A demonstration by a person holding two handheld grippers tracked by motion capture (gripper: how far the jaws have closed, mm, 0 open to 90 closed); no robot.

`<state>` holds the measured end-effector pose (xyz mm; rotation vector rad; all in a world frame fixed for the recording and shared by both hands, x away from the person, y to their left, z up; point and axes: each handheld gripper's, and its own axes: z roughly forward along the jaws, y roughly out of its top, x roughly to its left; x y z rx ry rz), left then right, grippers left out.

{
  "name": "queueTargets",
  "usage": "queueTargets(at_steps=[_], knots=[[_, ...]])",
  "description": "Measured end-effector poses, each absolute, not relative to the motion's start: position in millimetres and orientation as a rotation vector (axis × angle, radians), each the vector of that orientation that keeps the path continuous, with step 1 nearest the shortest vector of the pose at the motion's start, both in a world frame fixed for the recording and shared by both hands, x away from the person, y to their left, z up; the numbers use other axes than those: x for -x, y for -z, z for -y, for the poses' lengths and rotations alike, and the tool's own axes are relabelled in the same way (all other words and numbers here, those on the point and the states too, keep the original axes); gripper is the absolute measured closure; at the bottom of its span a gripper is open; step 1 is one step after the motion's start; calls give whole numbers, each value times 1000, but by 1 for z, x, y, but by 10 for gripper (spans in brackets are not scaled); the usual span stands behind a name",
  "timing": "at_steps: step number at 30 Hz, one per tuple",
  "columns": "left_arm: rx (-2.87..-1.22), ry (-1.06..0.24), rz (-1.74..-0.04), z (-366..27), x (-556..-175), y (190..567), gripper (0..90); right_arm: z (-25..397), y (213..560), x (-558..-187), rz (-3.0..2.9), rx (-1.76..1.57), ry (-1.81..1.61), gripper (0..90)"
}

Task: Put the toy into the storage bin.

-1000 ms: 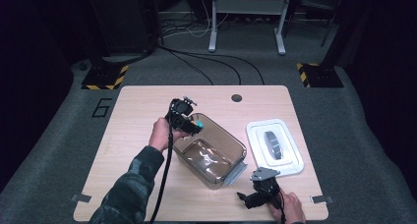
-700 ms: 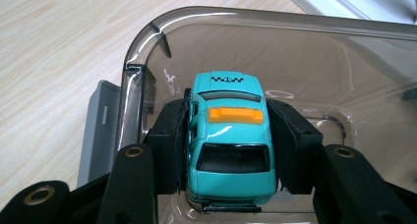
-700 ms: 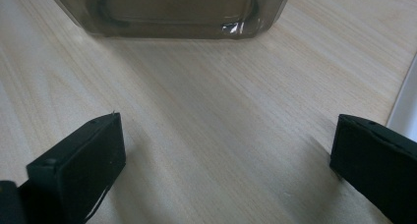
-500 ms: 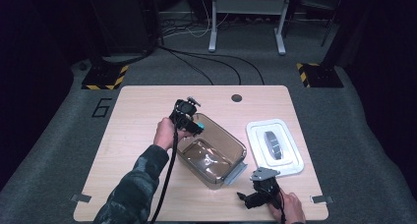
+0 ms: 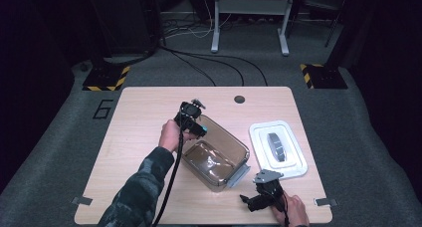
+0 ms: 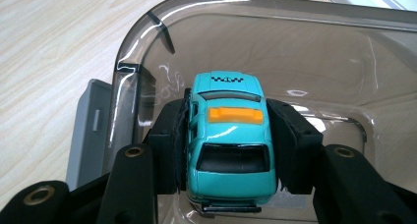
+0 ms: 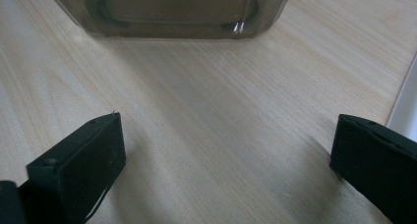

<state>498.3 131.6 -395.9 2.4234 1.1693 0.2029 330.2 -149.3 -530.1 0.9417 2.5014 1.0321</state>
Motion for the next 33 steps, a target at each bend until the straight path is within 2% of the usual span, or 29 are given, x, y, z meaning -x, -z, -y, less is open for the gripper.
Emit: queueTargets(at_steps=[8, 12, 15, 16, 20, 26, 33], knots=[[-2439, -188, -1199, -128, -498, 399, 508, 149, 530, -330, -2501, -940, -1031, 0], [-2437, -192, -1193, -126, -494, 396, 372, 149, 530, -330, -2501, -942, -1032, 0], [-2417, -207, -1171, -128, -487, 389, 333, 149, 530, -330, -2501, -942, -1032, 0], [-2403, -217, -1156, -132, -482, 384, 289, 149, 530, -330, -2501, -943, -1032, 0], [-2363, -246, -1129, -142, -468, 373, 218, 149, 530, -330, -2501, -943, -1031, 0], [-2303, -301, -1101, -166, -446, 359, 154, 149, 530, -330, -2496, -955, -1035, 0], [-2262, -330, -1105, -192, -427, 358, 132, 149, 530, -330, -2496, -955, -1036, 0]])
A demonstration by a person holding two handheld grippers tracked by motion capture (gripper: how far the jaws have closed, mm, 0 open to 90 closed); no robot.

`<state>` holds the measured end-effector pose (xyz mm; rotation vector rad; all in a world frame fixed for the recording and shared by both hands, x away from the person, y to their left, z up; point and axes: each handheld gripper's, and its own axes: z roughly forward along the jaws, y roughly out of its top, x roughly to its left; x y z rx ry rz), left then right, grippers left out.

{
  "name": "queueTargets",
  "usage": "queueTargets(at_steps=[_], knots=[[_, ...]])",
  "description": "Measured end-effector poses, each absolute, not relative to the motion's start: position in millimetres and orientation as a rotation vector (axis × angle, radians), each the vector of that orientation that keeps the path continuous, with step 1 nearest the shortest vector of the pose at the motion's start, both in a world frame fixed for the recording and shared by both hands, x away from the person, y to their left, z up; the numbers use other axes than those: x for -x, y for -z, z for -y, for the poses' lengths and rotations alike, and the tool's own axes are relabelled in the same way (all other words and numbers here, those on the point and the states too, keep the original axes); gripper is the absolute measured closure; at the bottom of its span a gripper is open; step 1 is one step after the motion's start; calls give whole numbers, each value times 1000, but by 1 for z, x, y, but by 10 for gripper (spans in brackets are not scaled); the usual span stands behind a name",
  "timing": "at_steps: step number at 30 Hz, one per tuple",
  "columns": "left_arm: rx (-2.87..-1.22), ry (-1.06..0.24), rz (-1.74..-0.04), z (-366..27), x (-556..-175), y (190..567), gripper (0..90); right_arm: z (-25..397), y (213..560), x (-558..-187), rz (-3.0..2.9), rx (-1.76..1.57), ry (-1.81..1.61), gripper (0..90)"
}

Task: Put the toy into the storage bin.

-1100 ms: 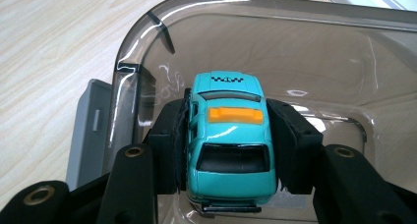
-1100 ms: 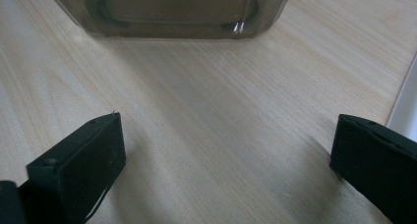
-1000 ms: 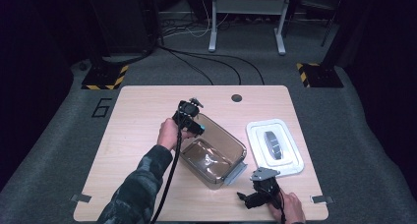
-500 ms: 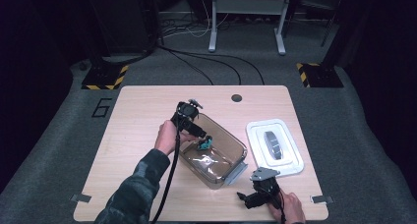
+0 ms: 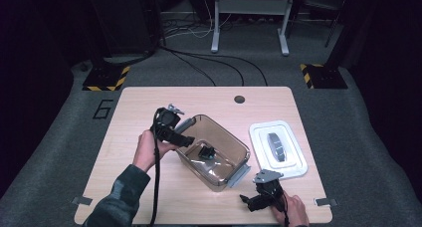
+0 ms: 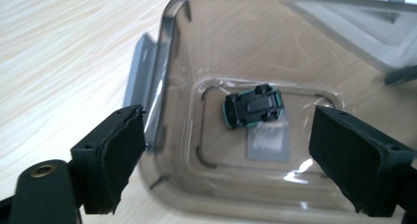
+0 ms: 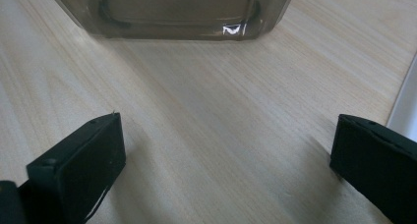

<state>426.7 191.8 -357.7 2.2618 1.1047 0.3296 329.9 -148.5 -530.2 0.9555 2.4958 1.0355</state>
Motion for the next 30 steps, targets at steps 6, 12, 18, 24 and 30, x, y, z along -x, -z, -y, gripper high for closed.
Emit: queueTargets(at_steps=[6, 12, 18, 24, 30], knots=[[-2206, -373, -1146, -220, -413, 364, 89, 149, 530, -330, -2496, -954, -1035, 0], [-2187, -425, -1172, -248, -400, 380, 51, 149, 530, -330, -2495, -953, -1035, 0], [-2212, -474, -1180, -263, -391, 399, 27, 149, 530, -330, -2496, -955, -1036, 0], [-2182, -456, -1237, -282, -388, 426, 6, 149, 530, -330, -2496, -956, -1035, 0], [-2166, -432, -1299, -294, -384, 460, 1, 149, 530, -330, -2496, -956, -1035, 0]])
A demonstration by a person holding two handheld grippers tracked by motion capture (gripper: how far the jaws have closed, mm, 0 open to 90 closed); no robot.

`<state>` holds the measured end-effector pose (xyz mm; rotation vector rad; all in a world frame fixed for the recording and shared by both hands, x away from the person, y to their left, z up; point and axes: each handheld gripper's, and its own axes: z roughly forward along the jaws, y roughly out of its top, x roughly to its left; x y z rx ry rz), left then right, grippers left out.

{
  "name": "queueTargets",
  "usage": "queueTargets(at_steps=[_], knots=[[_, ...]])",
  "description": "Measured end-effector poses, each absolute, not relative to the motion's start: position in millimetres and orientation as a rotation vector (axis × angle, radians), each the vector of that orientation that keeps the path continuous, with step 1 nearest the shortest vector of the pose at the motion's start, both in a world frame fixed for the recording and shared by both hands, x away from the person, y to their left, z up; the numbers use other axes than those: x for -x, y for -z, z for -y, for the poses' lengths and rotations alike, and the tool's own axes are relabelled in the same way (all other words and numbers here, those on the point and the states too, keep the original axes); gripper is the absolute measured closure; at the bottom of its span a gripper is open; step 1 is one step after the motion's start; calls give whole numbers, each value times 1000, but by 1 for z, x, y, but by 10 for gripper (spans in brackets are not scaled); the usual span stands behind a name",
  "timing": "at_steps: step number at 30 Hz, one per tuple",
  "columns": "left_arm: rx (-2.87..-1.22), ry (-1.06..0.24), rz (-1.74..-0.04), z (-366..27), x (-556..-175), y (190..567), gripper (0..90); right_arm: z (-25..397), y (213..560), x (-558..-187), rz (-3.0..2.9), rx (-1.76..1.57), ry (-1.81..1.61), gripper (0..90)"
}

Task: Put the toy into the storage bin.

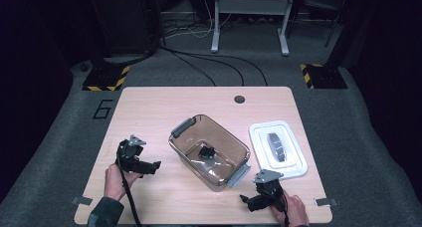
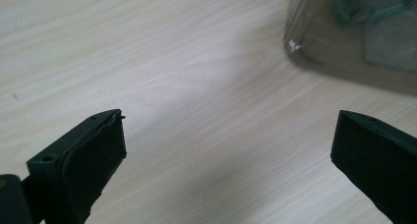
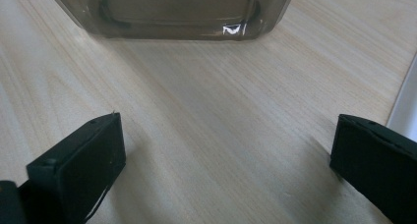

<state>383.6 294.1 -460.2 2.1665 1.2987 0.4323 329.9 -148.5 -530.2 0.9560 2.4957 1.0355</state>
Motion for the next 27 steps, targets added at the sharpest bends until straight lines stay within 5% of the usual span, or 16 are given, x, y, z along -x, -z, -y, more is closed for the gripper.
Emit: queueTargets(at_steps=[16, 27], knots=[[-2100, -410, -1402, -314, -381, 517, 1, 149, 530, -330, -2495, -954, -1035, 0], [-1999, -568, -1340, -310, -371, 532, 0, 148, 530, -330, -2496, -956, -1035, 0]])
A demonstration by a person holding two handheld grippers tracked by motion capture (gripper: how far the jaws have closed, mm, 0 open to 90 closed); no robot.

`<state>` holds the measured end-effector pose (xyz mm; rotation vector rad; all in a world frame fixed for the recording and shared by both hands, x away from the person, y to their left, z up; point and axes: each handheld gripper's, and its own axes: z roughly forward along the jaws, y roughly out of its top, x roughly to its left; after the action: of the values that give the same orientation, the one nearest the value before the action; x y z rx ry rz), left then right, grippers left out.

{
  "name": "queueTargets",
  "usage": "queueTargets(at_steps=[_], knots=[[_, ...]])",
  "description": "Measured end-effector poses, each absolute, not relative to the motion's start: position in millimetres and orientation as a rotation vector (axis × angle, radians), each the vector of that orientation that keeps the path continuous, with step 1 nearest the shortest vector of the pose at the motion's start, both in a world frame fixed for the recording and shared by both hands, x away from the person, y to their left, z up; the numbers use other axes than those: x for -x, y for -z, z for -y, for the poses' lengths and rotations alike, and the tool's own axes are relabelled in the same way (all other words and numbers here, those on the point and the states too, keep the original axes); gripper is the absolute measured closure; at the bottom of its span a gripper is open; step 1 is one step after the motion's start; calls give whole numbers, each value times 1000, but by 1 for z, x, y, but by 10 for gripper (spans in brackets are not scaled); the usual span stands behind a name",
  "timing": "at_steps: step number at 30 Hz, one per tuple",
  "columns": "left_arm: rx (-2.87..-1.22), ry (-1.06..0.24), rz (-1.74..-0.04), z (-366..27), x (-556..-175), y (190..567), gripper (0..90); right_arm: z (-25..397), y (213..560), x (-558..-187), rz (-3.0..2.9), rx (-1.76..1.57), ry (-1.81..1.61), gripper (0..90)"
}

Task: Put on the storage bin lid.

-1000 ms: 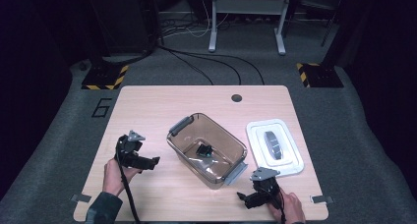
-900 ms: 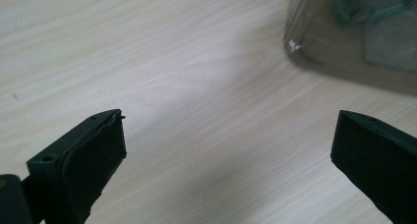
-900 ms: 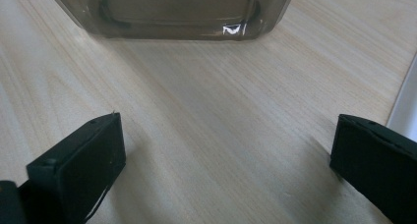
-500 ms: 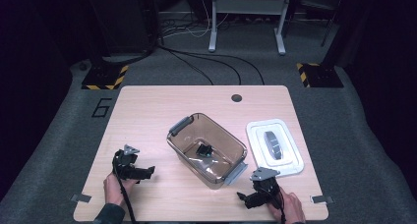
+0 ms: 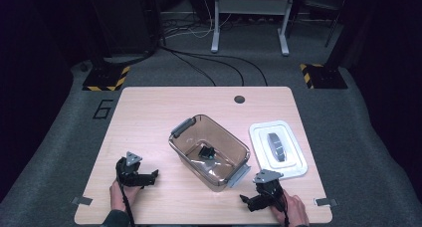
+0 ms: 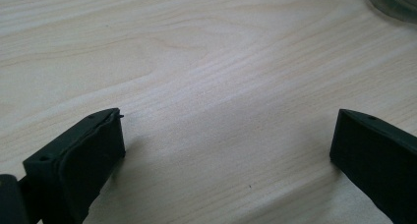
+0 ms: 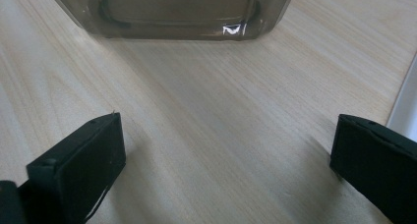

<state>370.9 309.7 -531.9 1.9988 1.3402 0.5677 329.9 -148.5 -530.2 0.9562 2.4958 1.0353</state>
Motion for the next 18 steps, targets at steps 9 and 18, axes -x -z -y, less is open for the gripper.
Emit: queueTargets(at_steps=[9, 18], knots=[[-2032, -543, -1289, -313, -373, 531, 0, 148, 530, -330, -2496, -956, -1035, 0], [-2037, -546, -1290, -313, -374, 531, 0, 148, 530, -329, -2487, -964, -1033, 0]])
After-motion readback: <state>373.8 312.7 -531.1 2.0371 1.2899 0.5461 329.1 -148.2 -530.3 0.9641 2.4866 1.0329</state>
